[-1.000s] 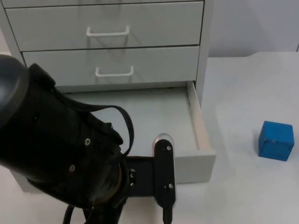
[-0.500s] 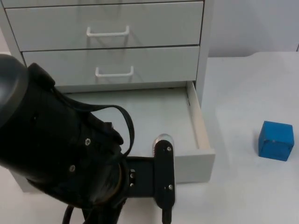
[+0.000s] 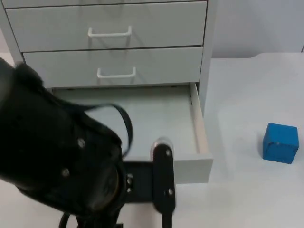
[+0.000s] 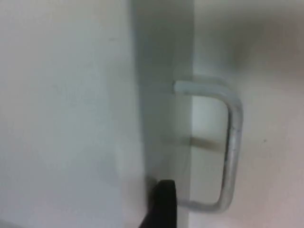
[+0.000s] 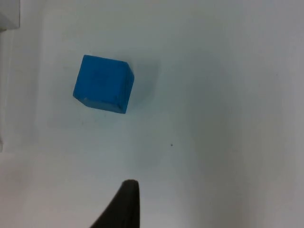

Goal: Open the drawer with the left hand, place the block into the drawer with the right hand, then close the drawer with the left hand.

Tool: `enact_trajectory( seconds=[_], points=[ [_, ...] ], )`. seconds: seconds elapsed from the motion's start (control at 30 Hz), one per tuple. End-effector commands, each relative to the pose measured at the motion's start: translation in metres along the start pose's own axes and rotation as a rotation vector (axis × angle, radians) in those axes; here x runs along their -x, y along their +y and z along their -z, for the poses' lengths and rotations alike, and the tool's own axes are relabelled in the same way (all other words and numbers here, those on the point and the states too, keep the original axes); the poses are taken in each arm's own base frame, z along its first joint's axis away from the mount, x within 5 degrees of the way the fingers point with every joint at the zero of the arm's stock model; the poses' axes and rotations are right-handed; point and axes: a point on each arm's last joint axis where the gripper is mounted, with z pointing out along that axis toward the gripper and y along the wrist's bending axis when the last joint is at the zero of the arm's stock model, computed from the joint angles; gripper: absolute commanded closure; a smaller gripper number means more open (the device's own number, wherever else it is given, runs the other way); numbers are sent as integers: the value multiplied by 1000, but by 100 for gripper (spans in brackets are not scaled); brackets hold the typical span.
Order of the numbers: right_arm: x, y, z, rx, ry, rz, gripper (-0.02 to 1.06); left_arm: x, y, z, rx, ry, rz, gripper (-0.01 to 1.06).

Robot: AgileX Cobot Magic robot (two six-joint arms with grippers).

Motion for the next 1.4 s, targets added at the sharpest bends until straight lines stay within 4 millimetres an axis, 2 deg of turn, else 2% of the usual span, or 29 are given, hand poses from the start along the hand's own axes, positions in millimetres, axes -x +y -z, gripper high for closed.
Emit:
enact_trajectory(
  seconds=[0.0,0.1,0.13,0.27,0.3,0.43,0.47,0.6,0.7,0.83,0.97,1.17,1.37],
  points=[
    [2,-1,1,0,-15,-7,-1,-2,7,12,32,-1,31,27],
    [2,-1,1,0,-17,-6,-1,-7,20,42,55,-53,123,27],
    [2,-1,1,0,-17,-6,-1,-7,20,42,55,-53,123,27],
    [2,-1,1,0,-17,-6,-1,-14,31,74,61,-153,232,27],
    [2,-1,1,0,-17,-6,-1,-14,31,74,61,-153,232,27],
    [2,-1,1,0,-17,-6,-1,-25,40,108,74,-266,349,27],
    [2,-1,1,0,-17,-6,-1,-25,40,108,74,-266,349,27],
    [2,-1,1,0,-17,-6,-1,-40,48,133,111,-324,447,27],
    [2,0,1,0,-13,-7,-1,-50,51,143,142,-309,474,27],
    [2,0,1,0,-7,-7,-1,-66,57,146,190,-234,538,27],
    [0,0,1,0,8,-7,-1,-93,76,137,192,-162,783,27],
    [0,0,1,3,8,-10,-1,-119,95,125,80,-224,1034,27],
    [0,0,1,11,6,-16,-1,-140,103,120,-25,-269,1183,27]
  ],
)
